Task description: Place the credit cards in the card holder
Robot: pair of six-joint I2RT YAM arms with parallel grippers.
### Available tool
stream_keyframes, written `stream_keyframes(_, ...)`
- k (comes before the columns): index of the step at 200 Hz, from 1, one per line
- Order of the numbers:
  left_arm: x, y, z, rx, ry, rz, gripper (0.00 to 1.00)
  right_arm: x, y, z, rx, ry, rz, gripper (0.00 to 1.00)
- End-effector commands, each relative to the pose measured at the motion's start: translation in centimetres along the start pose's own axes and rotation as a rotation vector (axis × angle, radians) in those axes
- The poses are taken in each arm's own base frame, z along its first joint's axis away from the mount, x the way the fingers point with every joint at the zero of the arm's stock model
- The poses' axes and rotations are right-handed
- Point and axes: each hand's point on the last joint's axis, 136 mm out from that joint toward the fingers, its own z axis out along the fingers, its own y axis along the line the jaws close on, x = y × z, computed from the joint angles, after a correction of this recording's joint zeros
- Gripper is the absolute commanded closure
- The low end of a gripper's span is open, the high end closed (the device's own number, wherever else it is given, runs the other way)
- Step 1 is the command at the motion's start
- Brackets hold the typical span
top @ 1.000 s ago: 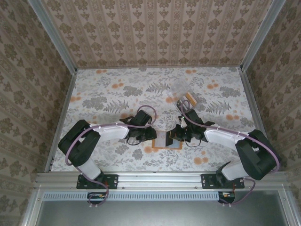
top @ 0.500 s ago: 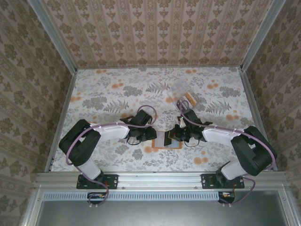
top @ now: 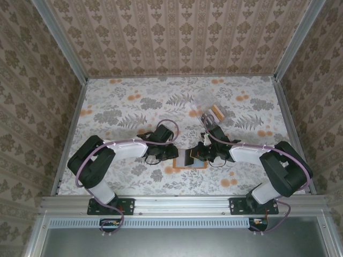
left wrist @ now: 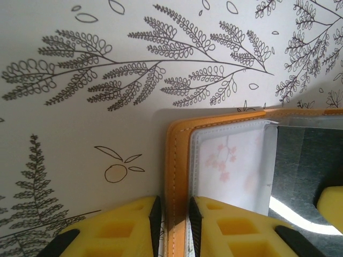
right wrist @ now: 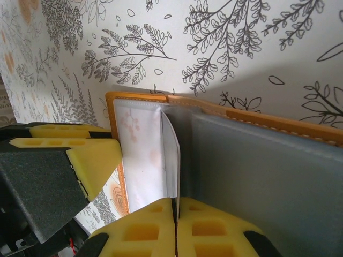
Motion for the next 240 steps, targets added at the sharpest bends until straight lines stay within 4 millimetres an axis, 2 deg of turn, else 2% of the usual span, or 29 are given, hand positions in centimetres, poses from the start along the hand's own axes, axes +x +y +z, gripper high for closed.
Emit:
stream_keyframes(1,0.5,0.2,0.7,-0.016,0.030,-0.002,0.74,1.3,-1.4,0.6,0.035,0.038,0.026,0.91)
stream_keyframes(91,0.5,0.1,0.7,-0.010,0.028,-0.001,0.74,1.1,0.4,2.2,0.002,0.060,-0.003,0.87)
stream_keyframes(134,0.5,0.1,0.6,-0.012,0.026,-0.004,0.75,1.1,1.2,2.8,-0.003,0.073,-0.006,0.82)
stream_keyframes(155,0.5,0.2,0.6,-0.015,0.026,-0.002,0.75,1.0,1.0,2.4,0.028,0.065,-0.013,0.79)
stream_keyframes(195,0.6,0.4,0.6,-0.022,0.025,-0.002,0.75,0.9,0.1,0.8,0.125,0.040,-0.036,0.61)
stream_keyframes(240,0.6,0.3,0.6,-0.018,0.026,-0.003,0.75,0.9,-0.2,0.2,0.173,0.039,-0.045,0.58)
